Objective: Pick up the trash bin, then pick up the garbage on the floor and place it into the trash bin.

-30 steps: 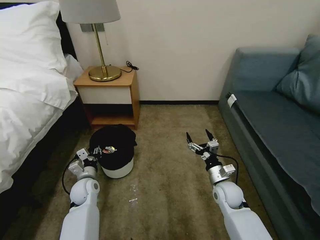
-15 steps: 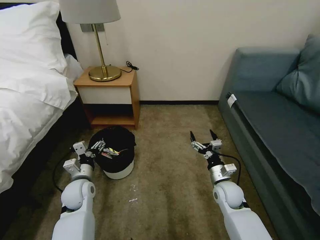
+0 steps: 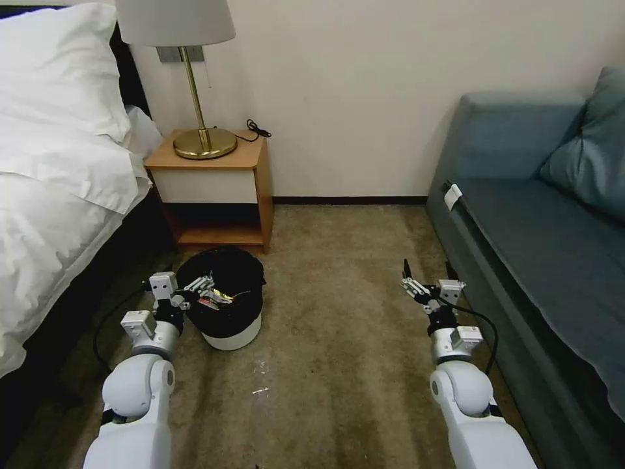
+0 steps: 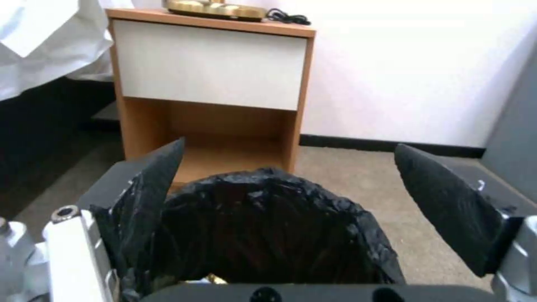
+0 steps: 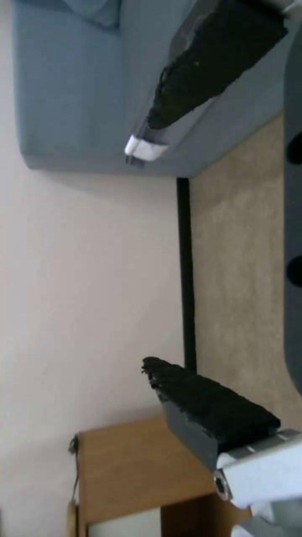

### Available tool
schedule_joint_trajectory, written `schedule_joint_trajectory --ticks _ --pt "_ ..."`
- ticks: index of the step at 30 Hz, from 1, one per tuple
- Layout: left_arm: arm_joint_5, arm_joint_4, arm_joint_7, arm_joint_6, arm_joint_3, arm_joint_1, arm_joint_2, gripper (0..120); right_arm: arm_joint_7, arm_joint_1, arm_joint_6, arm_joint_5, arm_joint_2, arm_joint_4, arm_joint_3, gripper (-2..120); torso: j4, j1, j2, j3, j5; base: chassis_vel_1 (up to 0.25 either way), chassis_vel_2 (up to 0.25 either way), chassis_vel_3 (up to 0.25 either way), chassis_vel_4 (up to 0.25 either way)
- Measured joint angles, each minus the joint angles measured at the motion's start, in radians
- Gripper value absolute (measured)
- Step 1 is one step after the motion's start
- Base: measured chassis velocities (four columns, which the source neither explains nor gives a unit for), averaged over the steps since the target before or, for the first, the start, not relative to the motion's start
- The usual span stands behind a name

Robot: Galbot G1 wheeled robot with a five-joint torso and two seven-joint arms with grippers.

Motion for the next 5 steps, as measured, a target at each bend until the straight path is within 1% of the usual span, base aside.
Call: schedule_joint_trajectory --ticks 5 --pt "-0.004 0.0 -0.004 -0.002 0.013 0.001 0.004 100 0.007 -0.006 0.011 0.002 -0.001 -0.009 0.003 100 0.0 0.0 0.0 0.0 0.0 0.0 0.0 0.0 0.0"
